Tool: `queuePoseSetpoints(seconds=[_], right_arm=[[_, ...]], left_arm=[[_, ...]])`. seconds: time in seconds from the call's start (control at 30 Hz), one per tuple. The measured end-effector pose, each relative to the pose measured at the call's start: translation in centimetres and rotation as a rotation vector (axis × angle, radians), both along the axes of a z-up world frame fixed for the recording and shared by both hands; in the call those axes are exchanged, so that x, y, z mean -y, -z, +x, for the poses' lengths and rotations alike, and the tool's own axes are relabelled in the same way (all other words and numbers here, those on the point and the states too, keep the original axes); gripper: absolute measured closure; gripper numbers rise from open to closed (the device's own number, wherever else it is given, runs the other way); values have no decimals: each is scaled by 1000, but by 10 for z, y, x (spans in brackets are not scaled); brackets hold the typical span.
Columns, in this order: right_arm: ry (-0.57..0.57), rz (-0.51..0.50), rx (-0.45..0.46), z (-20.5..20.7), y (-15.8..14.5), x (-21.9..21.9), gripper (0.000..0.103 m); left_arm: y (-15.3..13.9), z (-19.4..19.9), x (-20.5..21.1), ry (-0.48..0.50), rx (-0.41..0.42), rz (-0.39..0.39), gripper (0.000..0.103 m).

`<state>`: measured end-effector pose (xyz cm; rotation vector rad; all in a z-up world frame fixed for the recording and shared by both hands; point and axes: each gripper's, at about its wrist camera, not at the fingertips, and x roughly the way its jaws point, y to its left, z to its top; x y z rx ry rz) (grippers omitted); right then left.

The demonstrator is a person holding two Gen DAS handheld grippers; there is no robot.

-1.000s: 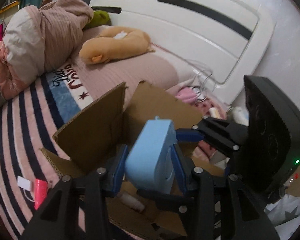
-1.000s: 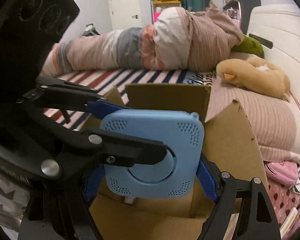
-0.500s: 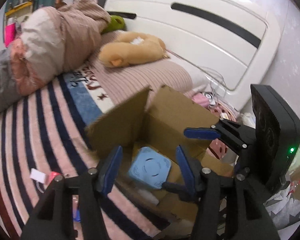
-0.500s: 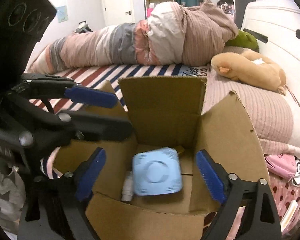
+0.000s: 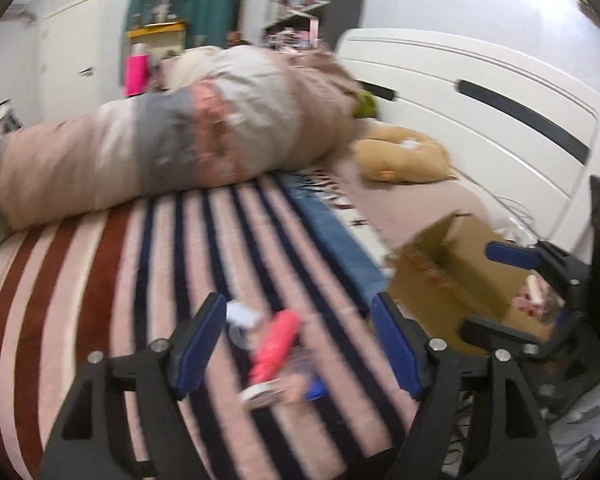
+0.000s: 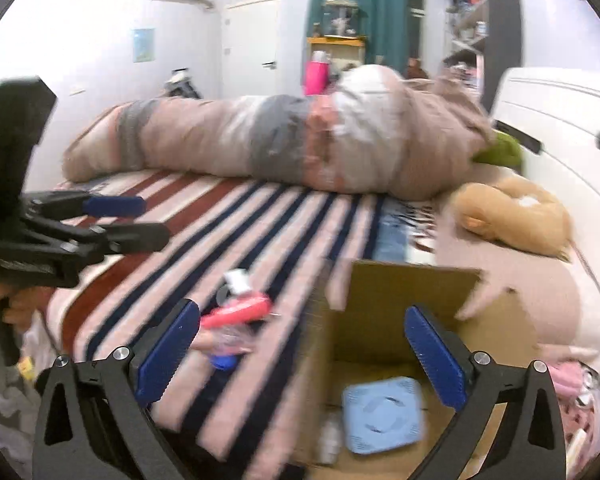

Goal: Organize rigid objects
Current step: 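Grasp the clear perfume bottle with beige cap with the right gripper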

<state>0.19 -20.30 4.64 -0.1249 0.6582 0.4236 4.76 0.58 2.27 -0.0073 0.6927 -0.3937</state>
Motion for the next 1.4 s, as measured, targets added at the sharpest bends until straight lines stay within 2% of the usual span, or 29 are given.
queuePoseSetpoints(seconds=[0.1,0.2,0.33,0.4,0.47,0.53,0.63,0.67,0.73,0.77,0.83,0.93,1.07,1.1,1.2,1.27,1.3,1.4], right_arm=[[-103,19,-93,9,11,-34,0],[-128,12,-166,21,34,-61,0],[-21,-179,-47,22,57,-91,0],[-5,-214,-8,19,61,-98,0],[-19,-202,15,21,62,-104,1],[-43,-170,-1,26,64,-110,1],[-26,-119,-105,42,79,-113,2],[-8,-104,-143,50,86,-111,4],[40,-85,-212,62,103,-104,11],[63,-69,-248,68,111,-98,13],[87,-14,-321,79,125,-86,24],[88,33,-391,91,137,-76,28],[50,90,-498,102,150,-75,33],[49,97,-514,104,153,-76,38],[64,140,-521,105,156,-70,53],[66,106,-487,99,153,-69,61],[65,76,-467,95,151,-70,66],[62,11,-430,86,148,-68,73]], left_arm=[[25,3,-31,-42,-18,-19,28],[57,9,-56,-66,-49,-55,28],[100,17,-72,-50,-77,-110,28],[120,21,-77,-22,-107,-143,28],[132,24,-75,-8,-142,-139,28],[142,25,-71,13,-156,-124,28],[150,34,-69,23,-189,-152,30],[154,36,-68,35,-205,-167,33],[161,38,-63,59,-233,-175,48],[164,38,-61,66,-246,-176,51],[166,40,-60,63,-252,-192,54],[168,43,-62,85,-273,-262,64],[171,43,-60,129,-306,-295,67],[172,42,-58,142,-315,-288,67],[177,40,-49,160,-328,-258,67],[181,41,-44,149,-331,-244,72],[183,42,-42,145,-333,-242,81],[186,45,-44,129,-334,-273,86]])
